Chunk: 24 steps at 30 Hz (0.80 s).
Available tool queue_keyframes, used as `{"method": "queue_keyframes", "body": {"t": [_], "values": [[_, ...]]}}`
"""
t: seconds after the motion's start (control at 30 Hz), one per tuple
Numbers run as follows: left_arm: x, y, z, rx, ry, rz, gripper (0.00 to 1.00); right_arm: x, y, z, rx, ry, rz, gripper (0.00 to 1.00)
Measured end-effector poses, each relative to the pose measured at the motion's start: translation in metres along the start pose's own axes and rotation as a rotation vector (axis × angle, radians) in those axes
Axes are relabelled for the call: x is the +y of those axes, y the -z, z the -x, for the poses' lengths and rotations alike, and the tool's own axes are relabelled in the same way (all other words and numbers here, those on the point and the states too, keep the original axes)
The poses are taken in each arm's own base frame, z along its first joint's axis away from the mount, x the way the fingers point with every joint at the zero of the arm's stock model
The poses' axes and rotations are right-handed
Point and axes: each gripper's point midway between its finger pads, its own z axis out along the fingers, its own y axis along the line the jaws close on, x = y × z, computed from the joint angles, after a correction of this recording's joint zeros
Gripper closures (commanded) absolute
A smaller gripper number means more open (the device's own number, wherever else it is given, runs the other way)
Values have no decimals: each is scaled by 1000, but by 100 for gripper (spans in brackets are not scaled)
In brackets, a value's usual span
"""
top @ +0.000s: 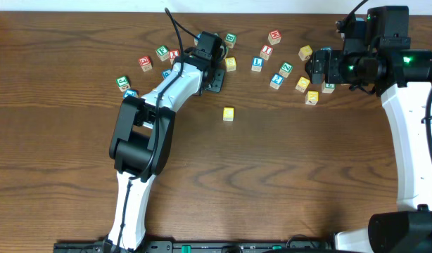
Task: Spell out CORL
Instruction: 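Grasp the yellow O block with the left gripper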
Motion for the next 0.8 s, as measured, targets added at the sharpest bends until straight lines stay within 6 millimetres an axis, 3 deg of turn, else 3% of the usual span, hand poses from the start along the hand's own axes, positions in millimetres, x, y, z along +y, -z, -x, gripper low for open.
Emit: {"method": "queue_keyframes", "body": {"t": [0.5, 0.63, 0.8], "values": [[0, 1, 0, 1, -3, 0, 69, 0, 0, 3, -13, 2, 0, 1], [-1, 17, 6, -14, 15, -2, 73, 0, 0, 4, -15, 2, 1, 1], [-14, 54, 20, -61, 47, -19, 73, 0, 0, 4, -15, 1, 1, 1]]}}
